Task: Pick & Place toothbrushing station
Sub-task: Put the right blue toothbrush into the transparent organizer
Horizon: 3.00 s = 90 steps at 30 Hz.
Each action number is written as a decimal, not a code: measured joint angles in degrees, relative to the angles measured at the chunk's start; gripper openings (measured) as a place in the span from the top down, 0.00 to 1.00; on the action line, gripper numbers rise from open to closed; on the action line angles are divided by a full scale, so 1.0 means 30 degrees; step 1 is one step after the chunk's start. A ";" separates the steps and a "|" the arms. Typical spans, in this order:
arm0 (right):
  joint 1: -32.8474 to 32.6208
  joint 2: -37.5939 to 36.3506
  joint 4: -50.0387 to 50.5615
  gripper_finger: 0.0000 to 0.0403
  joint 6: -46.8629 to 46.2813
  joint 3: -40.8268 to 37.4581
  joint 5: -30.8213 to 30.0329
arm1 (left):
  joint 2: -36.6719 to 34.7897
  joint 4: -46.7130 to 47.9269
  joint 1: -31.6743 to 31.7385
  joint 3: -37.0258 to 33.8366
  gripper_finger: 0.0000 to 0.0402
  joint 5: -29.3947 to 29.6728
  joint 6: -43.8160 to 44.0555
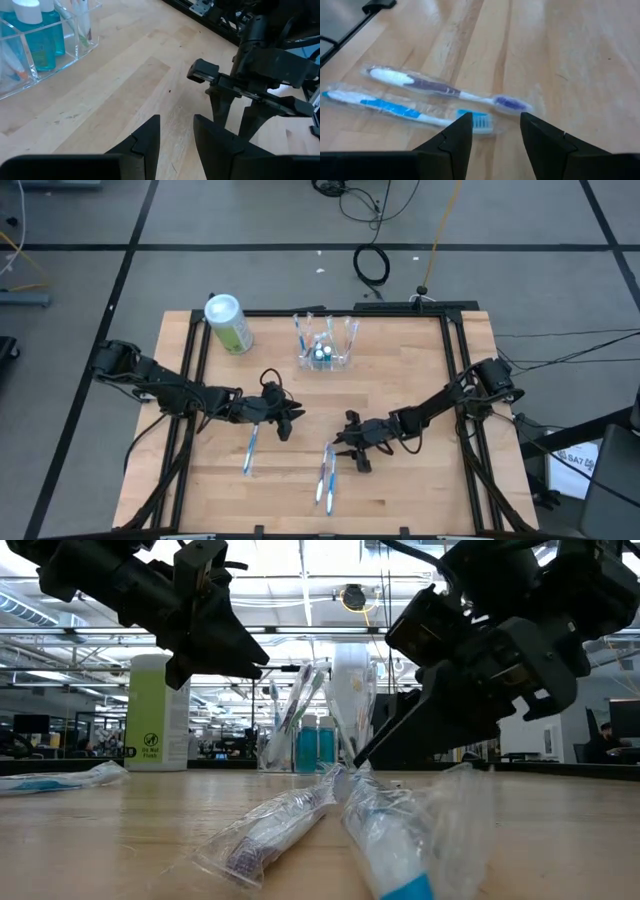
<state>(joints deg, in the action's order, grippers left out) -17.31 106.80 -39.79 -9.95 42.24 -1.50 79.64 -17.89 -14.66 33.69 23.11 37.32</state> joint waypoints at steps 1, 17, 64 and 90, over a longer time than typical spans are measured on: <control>-0.0012 0.0000 0.0053 0.62 0.0065 0.0000 0.0002 | 0.0000 0.0000 0.0000 0.0000 0.70 -0.0005 0.0000; -0.0053 0.0000 0.0350 0.98 0.0737 0.0000 0.0581 | 0.0000 0.0000 0.0000 0.0000 0.70 -0.0007 0.0000; 0.0238 0.1482 -0.1923 0.59 0.0544 0.0510 0.3096 | -0.0007 -0.0073 -0.0124 -0.0007 0.70 0.0021 -0.0539; -0.0088 0.1410 0.3899 0.57 0.1195 0.3829 0.1410 | -0.0007 -0.0073 -0.0124 -0.0007 0.70 0.0146 -0.0476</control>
<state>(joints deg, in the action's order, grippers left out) -17.58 111.03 -28.09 -6.36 53.73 2.73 79.61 -18.11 -15.03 33.67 23.55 35.89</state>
